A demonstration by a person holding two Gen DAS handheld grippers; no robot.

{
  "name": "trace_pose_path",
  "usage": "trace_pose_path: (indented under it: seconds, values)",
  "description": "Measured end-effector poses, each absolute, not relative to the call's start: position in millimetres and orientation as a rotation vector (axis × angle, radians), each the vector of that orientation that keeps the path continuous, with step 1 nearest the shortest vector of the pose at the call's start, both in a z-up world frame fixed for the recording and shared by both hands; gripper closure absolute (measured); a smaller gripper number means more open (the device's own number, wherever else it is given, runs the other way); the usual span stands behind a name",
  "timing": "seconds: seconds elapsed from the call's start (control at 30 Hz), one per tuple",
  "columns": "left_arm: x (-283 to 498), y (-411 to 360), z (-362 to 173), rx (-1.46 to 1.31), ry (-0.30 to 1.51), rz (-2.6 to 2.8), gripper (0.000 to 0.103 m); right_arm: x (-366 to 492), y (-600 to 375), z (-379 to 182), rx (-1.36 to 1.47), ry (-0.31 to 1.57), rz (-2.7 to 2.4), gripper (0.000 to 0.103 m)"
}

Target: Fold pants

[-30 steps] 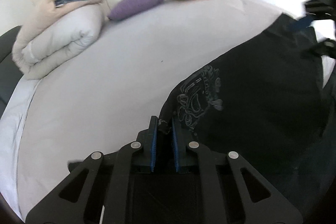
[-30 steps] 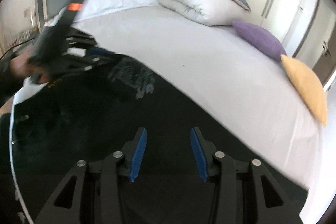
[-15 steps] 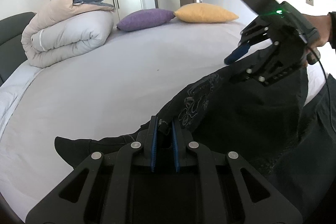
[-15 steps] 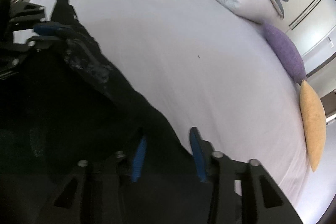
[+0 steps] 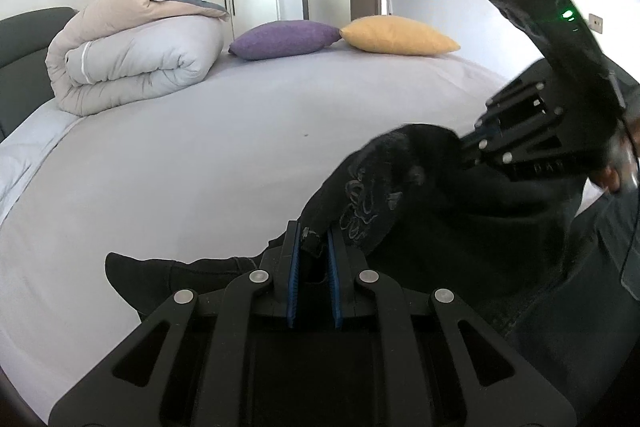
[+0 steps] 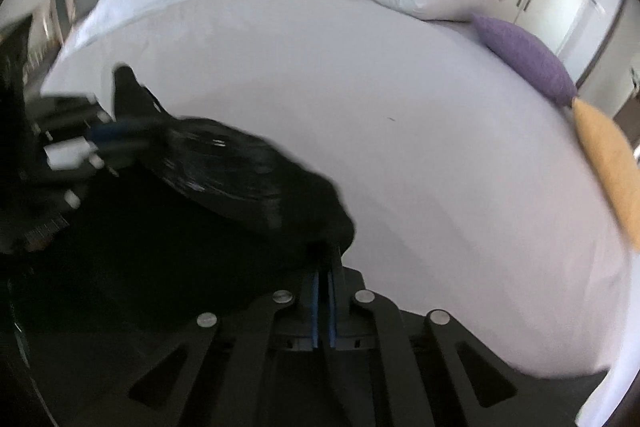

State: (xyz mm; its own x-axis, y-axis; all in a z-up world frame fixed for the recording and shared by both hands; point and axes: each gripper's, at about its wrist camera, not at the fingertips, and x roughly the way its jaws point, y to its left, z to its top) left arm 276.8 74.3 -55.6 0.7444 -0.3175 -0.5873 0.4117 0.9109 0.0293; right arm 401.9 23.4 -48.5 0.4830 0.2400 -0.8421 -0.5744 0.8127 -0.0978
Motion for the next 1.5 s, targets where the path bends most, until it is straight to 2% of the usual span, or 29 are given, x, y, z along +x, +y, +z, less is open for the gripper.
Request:
trace_pose_path:
  seconds: [0.13, 0.27, 0.5, 0.7, 0.83, 1.27, 1.5]
  values:
    - [275, 73, -53, 0.174, 0.610, -0.409, 0.092, 391, 43, -49, -0.329, 0.938, 0.556, 0.099]
    - [270, 73, -43, 0.186, 0.592, -0.421, 0.092, 361, 53, -45, -0.384, 0.891, 0.568, 0.099]
    - [189, 87, -45, 0.321, 0.607, -0.485, 0.095, 237, 80, -60, -1.011, 0.683, 0.496, 0.100]
    - [96, 92, -66, 0.500, 0.675, -0.613, 0.095, 152, 84, -90, -1.333, 0.563, 0.480, 0.100]
    - [59, 82, -83, 0.604, 0.711, -0.623, 0.095, 116, 94, -115, -1.443, 0.541, 0.481, 0.100]
    - [47, 88, -85, 0.720, 0.754, -0.690, 0.096, 67, 119, -145, -1.544, 0.518, 0.451, 0.100]
    - [65, 95, -92, 0.738, 0.777, -0.686, 0.096, 39, 128, -158, -1.575, 0.526, 0.464, 0.100]
